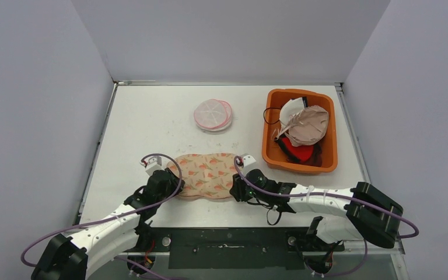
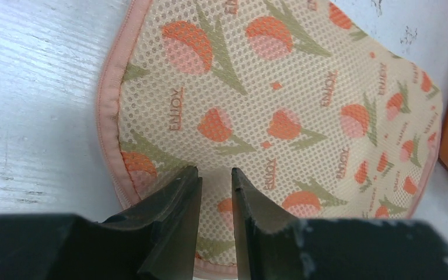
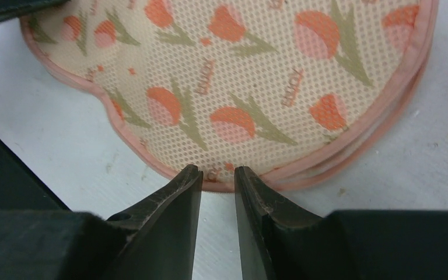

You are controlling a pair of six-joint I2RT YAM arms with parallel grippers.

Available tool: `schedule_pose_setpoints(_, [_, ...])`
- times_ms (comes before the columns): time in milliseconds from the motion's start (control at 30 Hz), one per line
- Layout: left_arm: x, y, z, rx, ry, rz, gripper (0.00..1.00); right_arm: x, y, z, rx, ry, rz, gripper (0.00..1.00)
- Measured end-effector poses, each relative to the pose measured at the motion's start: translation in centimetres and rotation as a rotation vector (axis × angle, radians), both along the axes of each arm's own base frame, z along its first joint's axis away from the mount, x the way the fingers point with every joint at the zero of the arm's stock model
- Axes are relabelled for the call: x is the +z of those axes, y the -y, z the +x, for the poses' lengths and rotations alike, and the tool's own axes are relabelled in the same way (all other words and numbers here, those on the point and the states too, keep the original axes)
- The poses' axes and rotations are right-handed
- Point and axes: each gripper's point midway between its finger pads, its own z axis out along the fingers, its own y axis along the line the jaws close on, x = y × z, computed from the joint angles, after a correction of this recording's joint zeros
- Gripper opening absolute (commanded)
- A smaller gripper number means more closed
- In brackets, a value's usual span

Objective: Unzip the laundry bag and remove the bra
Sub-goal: Close the laundry bag at the center of the board.

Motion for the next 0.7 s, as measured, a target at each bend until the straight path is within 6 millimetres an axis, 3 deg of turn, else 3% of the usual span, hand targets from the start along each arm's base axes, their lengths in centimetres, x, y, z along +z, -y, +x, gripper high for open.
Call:
schedule_pose_setpoints(233, [-0.4, -0.3, 0.4, 0.018, 0.006, -0.005, 0.25, -3.2, 2.4, -1.1, -0.027, -0.036, -0.059, 0.28])
schedule_pose_setpoints(400, [-0.5, -0.2, 0.5, 0.018, 0.007, -0.006, 0.32, -3.3, 2.8, -1.1, -0.045, -0.034, -0.053, 0.33])
schedule_pose_setpoints(467, [-0.2, -0.1, 0.5, 0.014, 0.013, -0.013, 0.39, -2.4, 2.8, -1.0, -0.052, -0.02, -0.031, 0.46])
schedule_pose_setpoints(567, [0.4, -0.1, 0.2, 0.007, 0.022, -0.022, 0.51, 0.4, 2.5, -0.6, -0.078, 0.02, 0.052, 0.79])
schedule_pose_setpoints(700, [2.6, -0.2, 0.0, 0.005, 0.059, -0.054, 0.61, 3.8, 2.2, -0.2, -0.125, 0.045, 0.173, 0.94])
